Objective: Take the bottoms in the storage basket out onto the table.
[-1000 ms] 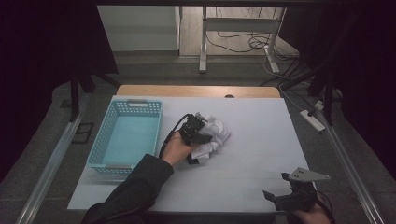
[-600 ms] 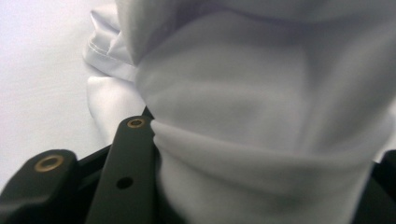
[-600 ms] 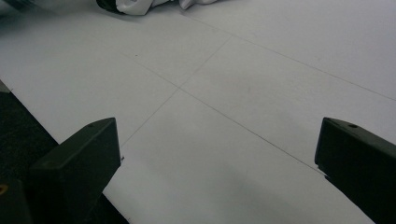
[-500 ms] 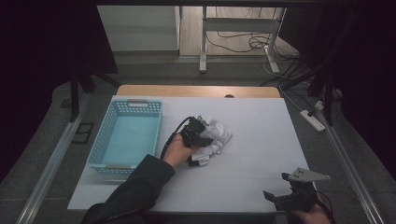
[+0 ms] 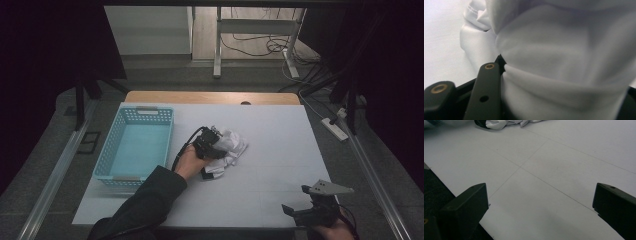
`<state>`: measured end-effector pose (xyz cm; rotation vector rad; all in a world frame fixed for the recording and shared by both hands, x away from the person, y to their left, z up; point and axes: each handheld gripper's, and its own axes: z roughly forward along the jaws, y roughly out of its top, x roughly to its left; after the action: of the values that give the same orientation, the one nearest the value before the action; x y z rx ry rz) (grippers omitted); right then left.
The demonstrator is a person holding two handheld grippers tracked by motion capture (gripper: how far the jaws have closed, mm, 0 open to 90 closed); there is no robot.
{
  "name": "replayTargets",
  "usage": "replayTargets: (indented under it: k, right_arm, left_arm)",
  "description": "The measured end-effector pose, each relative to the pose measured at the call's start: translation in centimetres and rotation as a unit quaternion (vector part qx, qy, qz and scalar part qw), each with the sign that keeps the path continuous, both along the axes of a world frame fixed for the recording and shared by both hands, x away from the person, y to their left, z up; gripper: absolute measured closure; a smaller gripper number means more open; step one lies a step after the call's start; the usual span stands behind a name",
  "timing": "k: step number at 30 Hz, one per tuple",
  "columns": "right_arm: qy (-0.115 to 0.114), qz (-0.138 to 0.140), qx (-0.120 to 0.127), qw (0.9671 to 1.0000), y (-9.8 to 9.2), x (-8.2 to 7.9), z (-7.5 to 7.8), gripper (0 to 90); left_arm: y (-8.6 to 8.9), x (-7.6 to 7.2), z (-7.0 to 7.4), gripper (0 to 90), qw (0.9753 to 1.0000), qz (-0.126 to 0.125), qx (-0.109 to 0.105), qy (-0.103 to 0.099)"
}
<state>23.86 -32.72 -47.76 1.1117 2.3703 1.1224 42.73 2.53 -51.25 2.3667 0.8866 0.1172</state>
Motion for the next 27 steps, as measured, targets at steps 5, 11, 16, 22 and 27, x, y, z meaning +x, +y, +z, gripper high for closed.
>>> replayTargets:
  k: [5,11,16,22,27]
  right_arm:
    - [0.0,0.0,0.0,1.0,0.0,-0.01,0.0,0.4]
    - [0.0,0.001,0.0,1.0,0.0,-0.02,0.0,0.4]
    - [-0.001,0.002,0.001,1.0,-0.01,-0.03,-0.01,0.4]
    - [-0.001,0.003,0.0,1.0,-0.01,-0.03,0.0,0.4]
    - [0.0,0.003,0.001,1.0,-0.01,-0.03,-0.01,0.4]
  left_arm:
    - [-0.37,-0.26,-0.12,49.9,0.9997,-0.005,0.018,-0.016]
    - [-0.35,-0.26,-0.17,44.4,0.9993,-0.006,0.025,-0.025]
    - [-0.28,-0.21,-0.28,39.4,0.9993,0.001,0.025,-0.029]
    - [-0.28,-0.25,-0.21,35.9,0.9991,0.004,0.026,-0.033]
    - [-0.13,-0.12,-0.2,28.8,0.9994,0.007,0.02,-0.029]
